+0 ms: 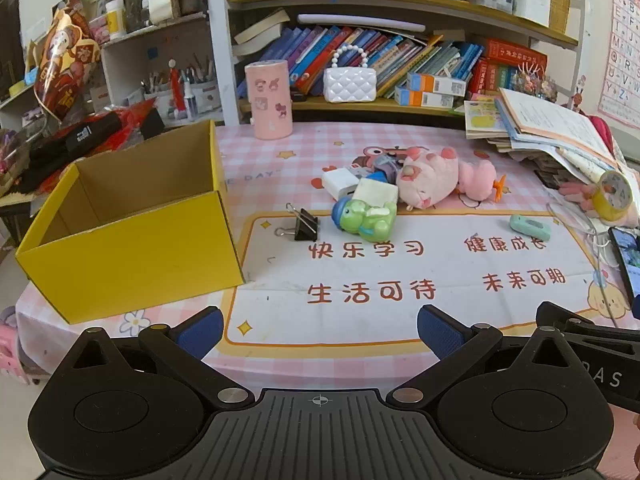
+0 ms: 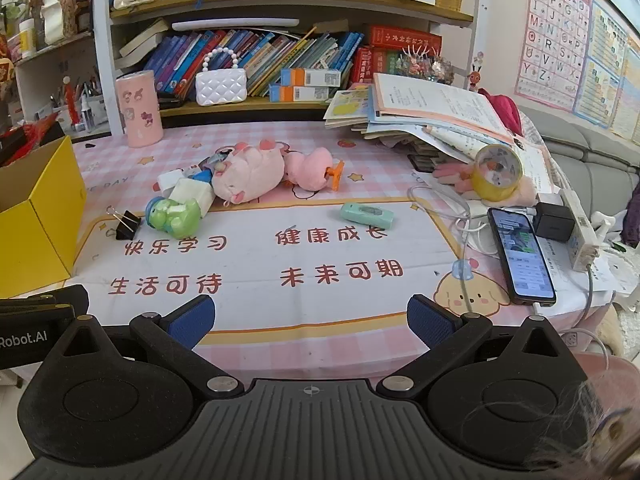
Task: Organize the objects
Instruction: 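Move both tools toward the toys on the mat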
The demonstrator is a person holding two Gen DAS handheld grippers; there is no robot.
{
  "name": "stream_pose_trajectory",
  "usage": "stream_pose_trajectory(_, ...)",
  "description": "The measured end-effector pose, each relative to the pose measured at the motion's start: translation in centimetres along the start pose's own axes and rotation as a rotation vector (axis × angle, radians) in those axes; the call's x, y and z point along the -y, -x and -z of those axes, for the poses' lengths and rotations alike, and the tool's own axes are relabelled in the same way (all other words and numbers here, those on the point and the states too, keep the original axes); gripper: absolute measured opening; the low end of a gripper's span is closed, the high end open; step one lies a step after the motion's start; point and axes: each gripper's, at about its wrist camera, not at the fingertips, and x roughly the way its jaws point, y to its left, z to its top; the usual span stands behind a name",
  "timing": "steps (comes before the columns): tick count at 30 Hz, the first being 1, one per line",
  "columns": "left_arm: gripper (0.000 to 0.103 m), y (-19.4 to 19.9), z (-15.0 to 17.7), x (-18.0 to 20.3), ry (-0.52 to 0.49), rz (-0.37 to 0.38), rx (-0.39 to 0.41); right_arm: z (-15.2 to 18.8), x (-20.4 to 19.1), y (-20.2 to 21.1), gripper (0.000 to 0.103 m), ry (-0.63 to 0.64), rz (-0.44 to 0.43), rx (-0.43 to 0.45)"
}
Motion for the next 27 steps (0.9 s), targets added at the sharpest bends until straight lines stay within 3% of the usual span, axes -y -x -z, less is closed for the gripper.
stream_pose_trajectory(27,0.103,-1.9,-0.6,0.6,-0.008,0.002,-0.031,-0.7,0.7,-1.6,0.103,-0.018,-0.003,-0.034)
